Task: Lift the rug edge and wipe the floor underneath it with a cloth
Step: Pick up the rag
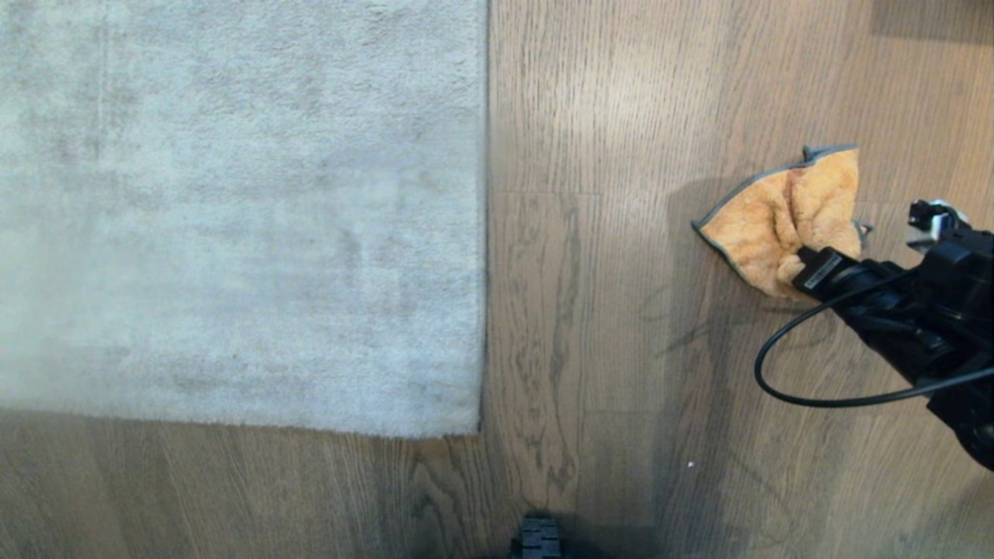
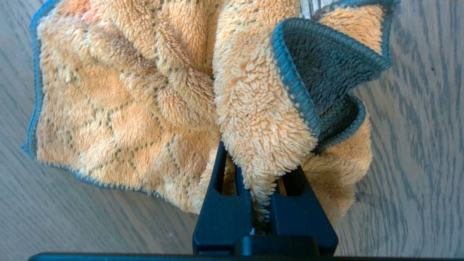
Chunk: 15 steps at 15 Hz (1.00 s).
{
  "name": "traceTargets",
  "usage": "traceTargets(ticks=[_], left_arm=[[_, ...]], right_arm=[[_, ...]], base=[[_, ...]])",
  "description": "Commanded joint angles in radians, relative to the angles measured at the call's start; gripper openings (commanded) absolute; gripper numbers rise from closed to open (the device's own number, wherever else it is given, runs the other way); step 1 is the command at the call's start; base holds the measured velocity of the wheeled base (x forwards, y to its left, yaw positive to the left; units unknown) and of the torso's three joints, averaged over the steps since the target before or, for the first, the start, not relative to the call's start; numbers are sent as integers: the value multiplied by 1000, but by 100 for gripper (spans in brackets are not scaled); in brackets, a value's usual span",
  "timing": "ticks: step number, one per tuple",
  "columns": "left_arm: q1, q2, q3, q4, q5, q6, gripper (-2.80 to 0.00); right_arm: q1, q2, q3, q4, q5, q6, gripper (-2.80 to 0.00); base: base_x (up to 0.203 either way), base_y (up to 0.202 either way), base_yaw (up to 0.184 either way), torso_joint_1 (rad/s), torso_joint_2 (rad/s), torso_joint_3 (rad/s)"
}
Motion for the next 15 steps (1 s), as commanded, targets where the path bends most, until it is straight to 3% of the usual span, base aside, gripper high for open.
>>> traceTargets(ticks=[1,8,15], left_arm=[[0,0,0,0,0,-1,-280],[0,0,0,0,0,-1,-280],[0,0,0,0,1,-1,-280]], right_arm=[[1,-26,7,-7,0,3,-280],[1,-242,117,10,16,-33,-280],[1,-579,320,103,96,-105,-280]], base=[[0,0,0,0,0,0],[0,0,0,0,0,0],[0,0,0,0,0,0]])
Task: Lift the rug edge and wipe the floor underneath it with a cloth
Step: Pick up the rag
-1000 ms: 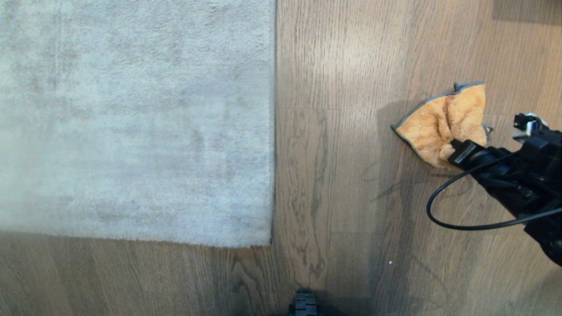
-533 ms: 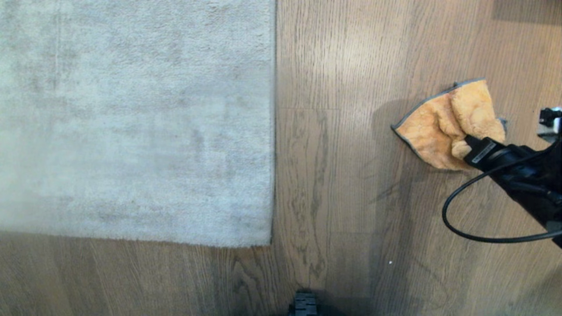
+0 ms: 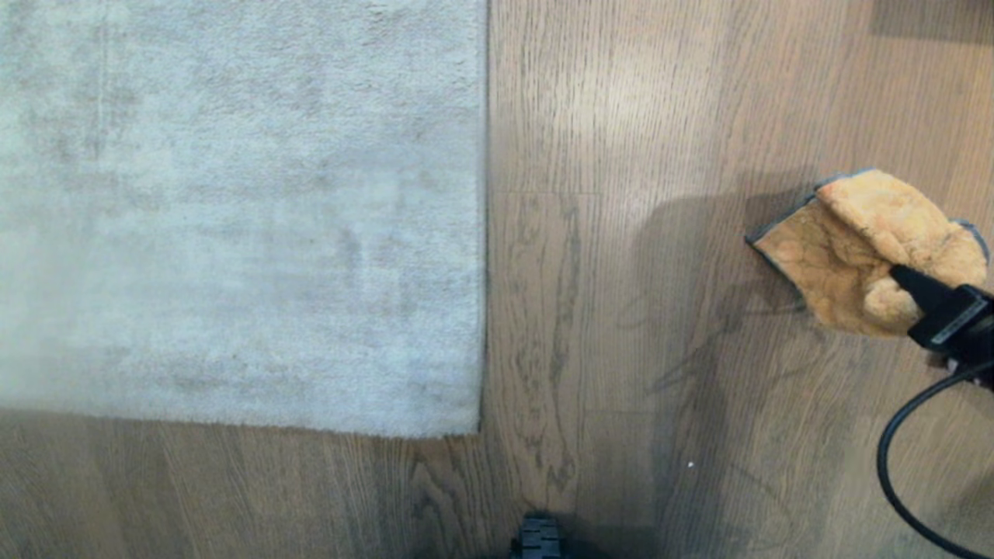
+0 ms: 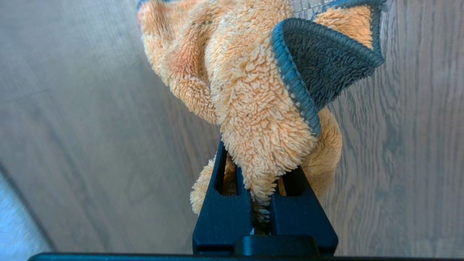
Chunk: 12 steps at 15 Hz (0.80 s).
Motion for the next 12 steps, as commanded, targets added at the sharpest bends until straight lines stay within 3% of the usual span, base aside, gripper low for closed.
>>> traceTargets(ticks=[1,8,12], left_arm=[[0,0,0,0,0,-1,-280],[0,0,0,0,1,-1,-280],[0,0,0,0,0,-1,-280]], right_arm=[[0,-136,32,24,11,-16,-280],[1,-540,108,392,32,-121,-280],[-24,-697,260,451,32,-233,-280]], base=[[0,0,0,0,0,0],[0,0,0,0,0,0],[0,0,0,0,0,0]])
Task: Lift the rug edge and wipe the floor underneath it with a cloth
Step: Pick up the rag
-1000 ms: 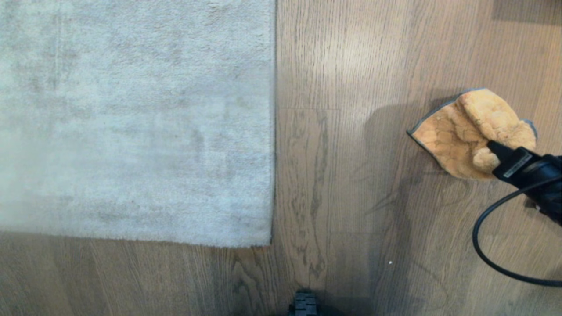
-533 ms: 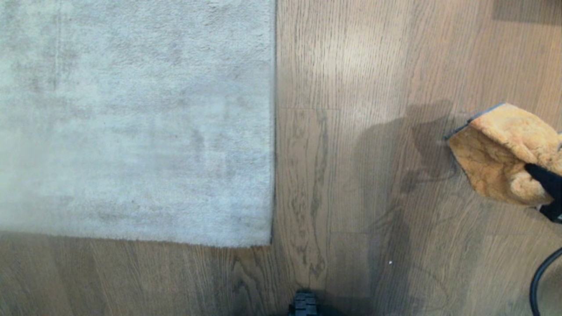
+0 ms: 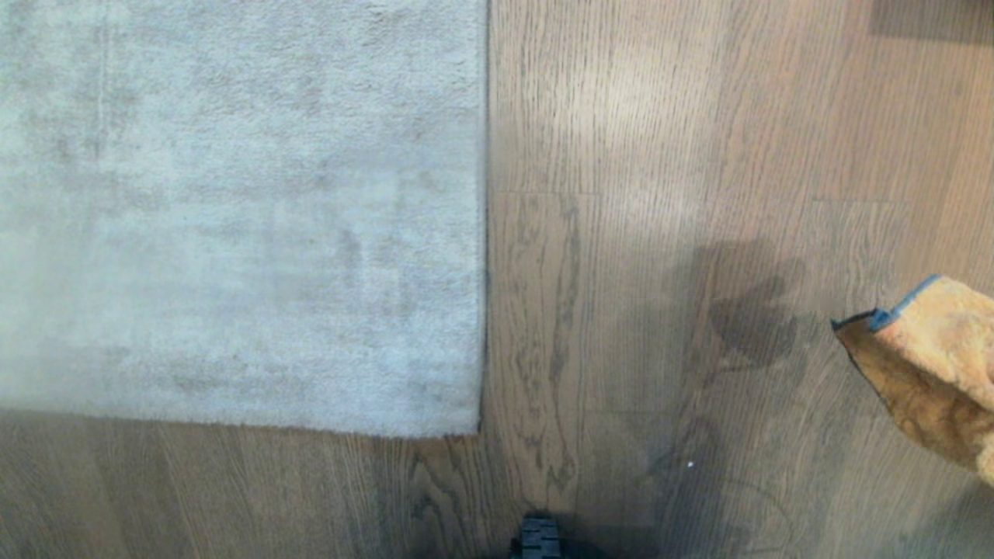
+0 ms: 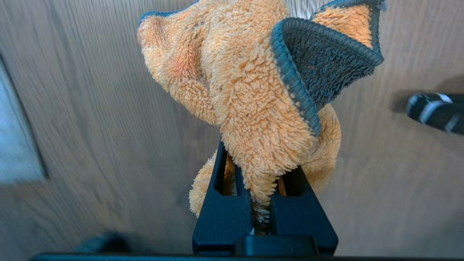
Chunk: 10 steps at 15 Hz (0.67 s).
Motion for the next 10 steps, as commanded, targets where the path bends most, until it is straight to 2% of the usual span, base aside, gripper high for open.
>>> traceTargets(ticks=[1,4,8,10], left_arm=[[0,0,0,0,1,-1,-280],[1,0,0,0,0,-1,-280],[0,0,0,0,0,-1,-280],[0,0,0,0,1,-1,-280]], right_arm=[[-30,-111,66,1,1,-31,-280],[-59,-225,75,118,20,-49,-280],[-105,-374,75,344,53,-98,-280],[-96,-406,75,376,55,-109,-280]], base=[[0,0,0,0,0,0],[0,0,0,0,0,0],[0,0,0,0,0,0],[0,0,0,0,0,0]])
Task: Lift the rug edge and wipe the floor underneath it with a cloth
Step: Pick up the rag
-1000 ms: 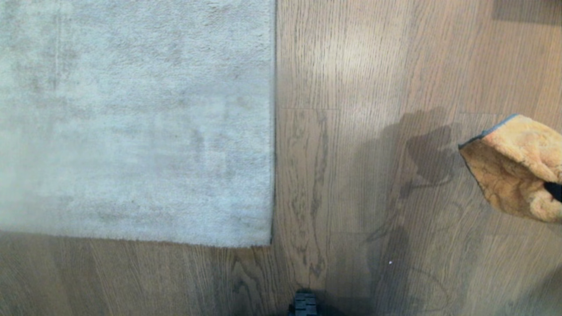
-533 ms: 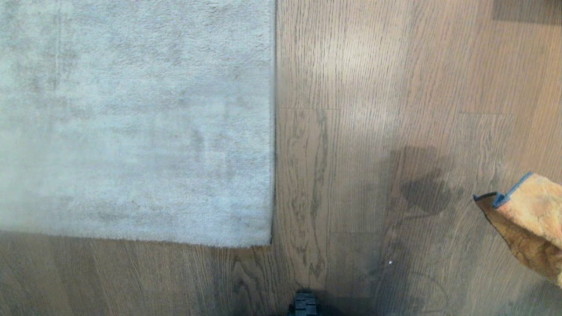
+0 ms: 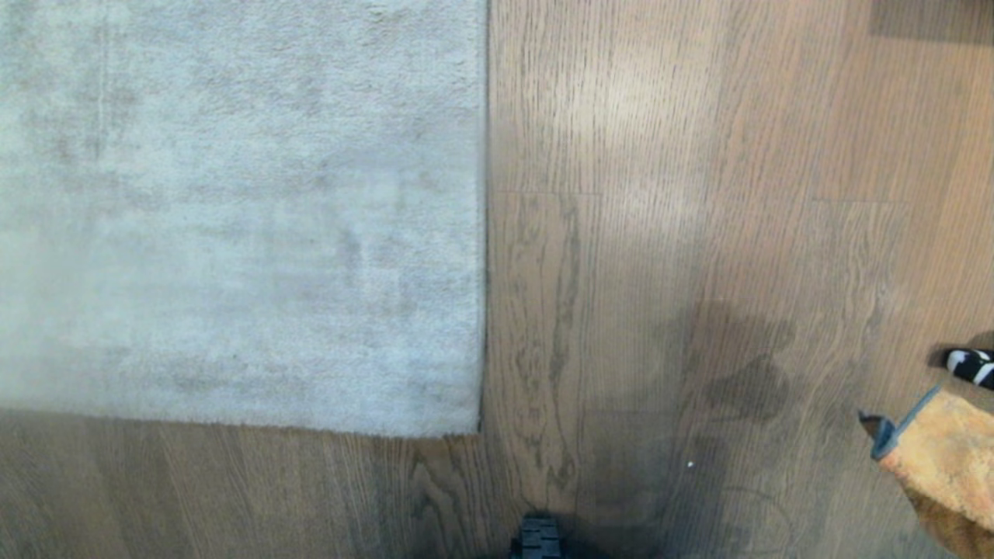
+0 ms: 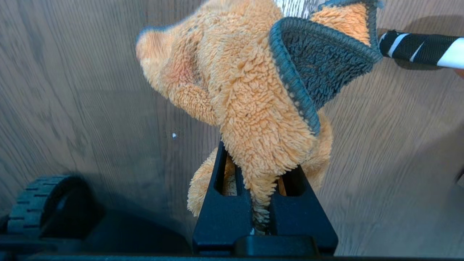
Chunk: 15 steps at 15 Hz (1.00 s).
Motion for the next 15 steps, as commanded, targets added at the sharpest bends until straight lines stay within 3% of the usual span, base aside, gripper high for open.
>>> traceTargets(ticks=[1,7,15], left_arm=[[0,0,0,0,0,-1,-280],[0,0,0,0,1,-1,-280],[0,0,0,0,0,-1,-280]], right_arm=[[13,-82,0,39,1,-11,-280],[33,-241,0,215,-2,-52,-280],[34,-280,0,230,3,-43,-280]], base=[[0,0,0,0,0,0],[0,0,0,0,0,0],[0,0,0,0,0,0]])
